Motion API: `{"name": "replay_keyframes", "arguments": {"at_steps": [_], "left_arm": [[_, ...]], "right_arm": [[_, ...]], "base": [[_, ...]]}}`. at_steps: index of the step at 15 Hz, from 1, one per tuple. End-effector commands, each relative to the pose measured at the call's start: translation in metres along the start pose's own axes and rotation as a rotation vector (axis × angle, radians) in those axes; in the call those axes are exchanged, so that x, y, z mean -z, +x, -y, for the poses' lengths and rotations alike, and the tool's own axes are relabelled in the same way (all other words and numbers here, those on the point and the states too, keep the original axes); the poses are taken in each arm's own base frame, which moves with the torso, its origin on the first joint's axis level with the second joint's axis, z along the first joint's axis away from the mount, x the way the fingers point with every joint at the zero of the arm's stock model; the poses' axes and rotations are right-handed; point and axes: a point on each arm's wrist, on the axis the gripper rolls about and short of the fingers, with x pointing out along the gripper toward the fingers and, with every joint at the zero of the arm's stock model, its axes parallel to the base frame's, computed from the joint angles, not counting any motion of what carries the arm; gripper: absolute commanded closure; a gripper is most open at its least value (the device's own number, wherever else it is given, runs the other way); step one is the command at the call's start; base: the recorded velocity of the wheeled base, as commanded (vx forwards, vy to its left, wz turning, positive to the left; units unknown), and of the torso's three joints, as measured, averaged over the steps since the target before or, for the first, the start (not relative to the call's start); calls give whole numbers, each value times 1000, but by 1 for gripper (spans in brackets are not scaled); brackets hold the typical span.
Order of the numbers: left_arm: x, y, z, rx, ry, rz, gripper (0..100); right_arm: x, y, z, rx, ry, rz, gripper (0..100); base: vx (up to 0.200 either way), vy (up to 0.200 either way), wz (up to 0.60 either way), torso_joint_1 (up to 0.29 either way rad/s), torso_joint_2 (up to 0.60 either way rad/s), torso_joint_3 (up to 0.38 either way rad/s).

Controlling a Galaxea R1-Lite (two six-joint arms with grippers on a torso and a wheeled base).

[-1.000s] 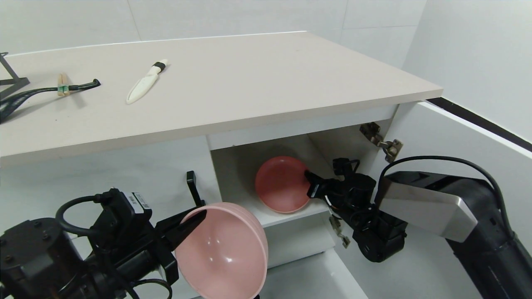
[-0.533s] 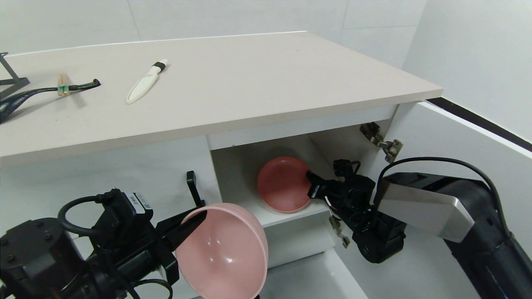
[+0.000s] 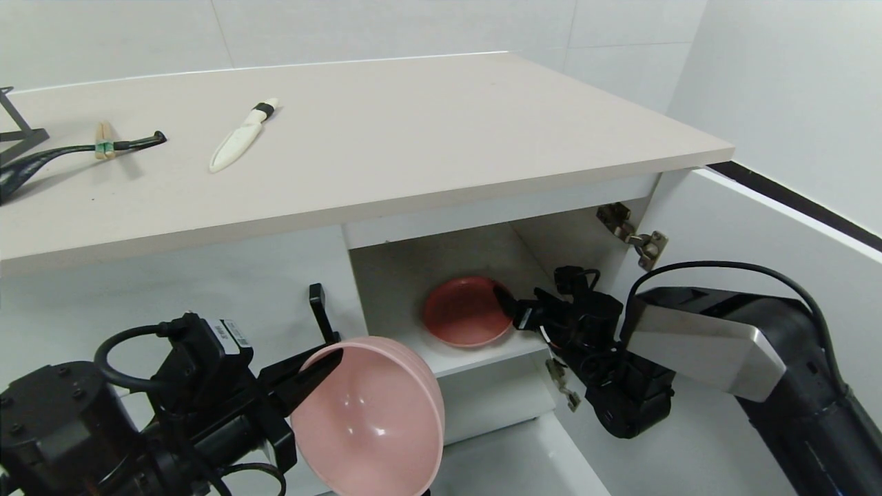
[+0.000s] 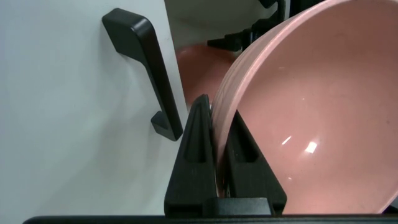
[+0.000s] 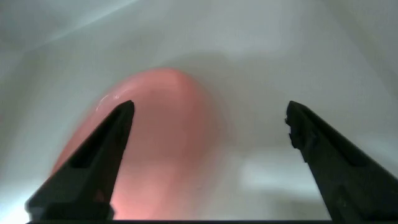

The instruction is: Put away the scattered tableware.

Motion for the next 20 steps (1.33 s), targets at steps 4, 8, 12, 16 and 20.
{"name": "replay_keyframes", "arguments": {"at_steps": [4,8,12,16,20], "left_arm": [[-3,1,9,48,9,14,100],[-5,21,23,-7,87,6,100],[-11,58,37,-67,133,30,100],[-14,84,63,-127,105,37,100],[0,105,64,-278,102,-30,100]], "right_arm": [[-87,-92,-57,-30,-68,33,0],[-104,-162,-67,-52,-76,-26,0],[-101,-166,-69,-59,-85,-42,0],[-102,-167,-67,-56,-88,-39,0],[-105,-167,-68,-57,-150,-25,0]], "base": [[0,0,0,0,0,0],[0,0,0,0,0,0],[0,0,0,0,0,0],[0,0,0,0,0,0],[0,0,0,0,0,0]]}}
